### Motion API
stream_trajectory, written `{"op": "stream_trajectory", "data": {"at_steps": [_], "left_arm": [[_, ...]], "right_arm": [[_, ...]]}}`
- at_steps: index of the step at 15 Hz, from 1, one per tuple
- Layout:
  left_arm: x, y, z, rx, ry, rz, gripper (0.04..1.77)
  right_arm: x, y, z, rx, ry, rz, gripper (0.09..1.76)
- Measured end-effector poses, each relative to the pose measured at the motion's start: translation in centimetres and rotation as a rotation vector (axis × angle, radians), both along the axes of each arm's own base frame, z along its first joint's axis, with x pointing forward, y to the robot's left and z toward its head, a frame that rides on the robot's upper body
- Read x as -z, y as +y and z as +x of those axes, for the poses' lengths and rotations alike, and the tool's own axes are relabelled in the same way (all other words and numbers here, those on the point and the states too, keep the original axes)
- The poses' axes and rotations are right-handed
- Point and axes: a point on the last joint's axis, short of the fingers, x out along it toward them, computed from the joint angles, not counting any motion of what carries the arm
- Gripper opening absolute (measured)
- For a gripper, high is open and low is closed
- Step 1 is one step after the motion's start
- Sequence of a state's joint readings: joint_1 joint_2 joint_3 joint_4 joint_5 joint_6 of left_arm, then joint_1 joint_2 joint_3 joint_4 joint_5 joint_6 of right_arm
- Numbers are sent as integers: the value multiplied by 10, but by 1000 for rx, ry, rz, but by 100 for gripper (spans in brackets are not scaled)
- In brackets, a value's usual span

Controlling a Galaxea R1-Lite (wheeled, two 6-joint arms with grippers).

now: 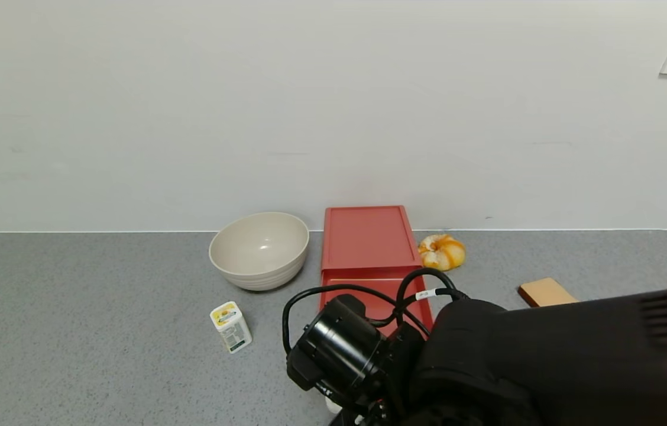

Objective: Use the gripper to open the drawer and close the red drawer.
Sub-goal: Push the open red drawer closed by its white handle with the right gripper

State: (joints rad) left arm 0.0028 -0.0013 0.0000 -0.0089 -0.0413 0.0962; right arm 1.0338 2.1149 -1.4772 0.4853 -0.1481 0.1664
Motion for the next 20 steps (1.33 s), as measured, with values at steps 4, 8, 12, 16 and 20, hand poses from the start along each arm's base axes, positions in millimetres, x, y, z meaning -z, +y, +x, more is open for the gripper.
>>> {"op": "stream_trajectory", "data": {"at_steps": [4,8,12,16,20], "left_arm": [[0,0,0,0,0,0,172],[0,0,0,0,0,0,172],[0,0,0,0,0,0,172],[0,0,0,0,0,0,172],[0,0,0,0,0,0,172]], "right_arm": [[5,3,5,7,4,-5,171],[10,4,12,20,8,-11,171],[17,4,19,36,16,-23,171],[22,4,24,44,18,-30,171],[24,4,28,33,12,-35,171]]}}
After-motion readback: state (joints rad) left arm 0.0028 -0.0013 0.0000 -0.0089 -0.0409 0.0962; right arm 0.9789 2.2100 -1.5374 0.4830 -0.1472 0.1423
